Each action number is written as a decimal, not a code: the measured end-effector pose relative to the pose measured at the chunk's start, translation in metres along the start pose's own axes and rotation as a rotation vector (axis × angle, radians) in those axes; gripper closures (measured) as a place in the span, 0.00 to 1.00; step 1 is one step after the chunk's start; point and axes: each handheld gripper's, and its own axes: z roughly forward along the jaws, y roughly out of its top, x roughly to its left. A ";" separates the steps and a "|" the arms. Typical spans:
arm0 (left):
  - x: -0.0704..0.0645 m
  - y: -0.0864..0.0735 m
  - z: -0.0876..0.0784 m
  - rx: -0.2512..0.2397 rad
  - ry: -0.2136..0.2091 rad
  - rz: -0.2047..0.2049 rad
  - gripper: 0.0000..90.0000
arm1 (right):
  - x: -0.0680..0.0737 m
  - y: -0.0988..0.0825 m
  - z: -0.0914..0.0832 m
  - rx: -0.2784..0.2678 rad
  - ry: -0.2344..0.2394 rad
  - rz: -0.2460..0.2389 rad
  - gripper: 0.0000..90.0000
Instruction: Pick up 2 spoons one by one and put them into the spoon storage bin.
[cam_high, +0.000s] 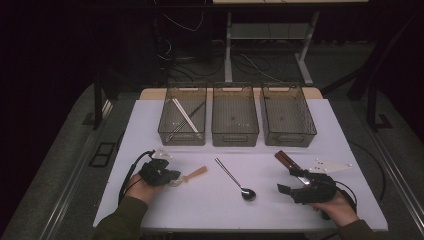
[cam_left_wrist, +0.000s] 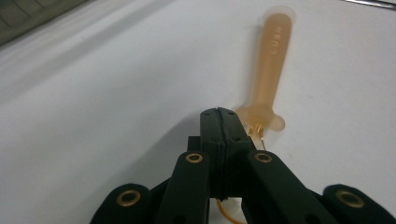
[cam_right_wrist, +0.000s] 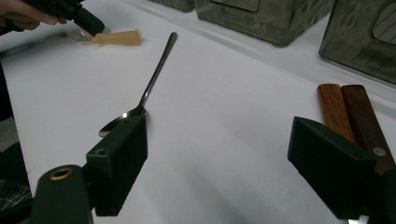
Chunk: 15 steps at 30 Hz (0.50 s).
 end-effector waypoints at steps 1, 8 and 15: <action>-0.001 -0.001 -0.001 0.000 0.000 0.004 1.00 | 0.000 0.000 0.000 0.001 0.000 0.000 0.22; -0.002 0.000 -0.006 -0.051 0.008 0.001 0.99 | 0.000 0.000 0.000 0.003 0.000 0.000 0.22; -0.012 0.013 -0.006 -0.136 -0.032 0.041 0.82 | 0.000 0.000 0.002 0.005 0.001 0.002 0.22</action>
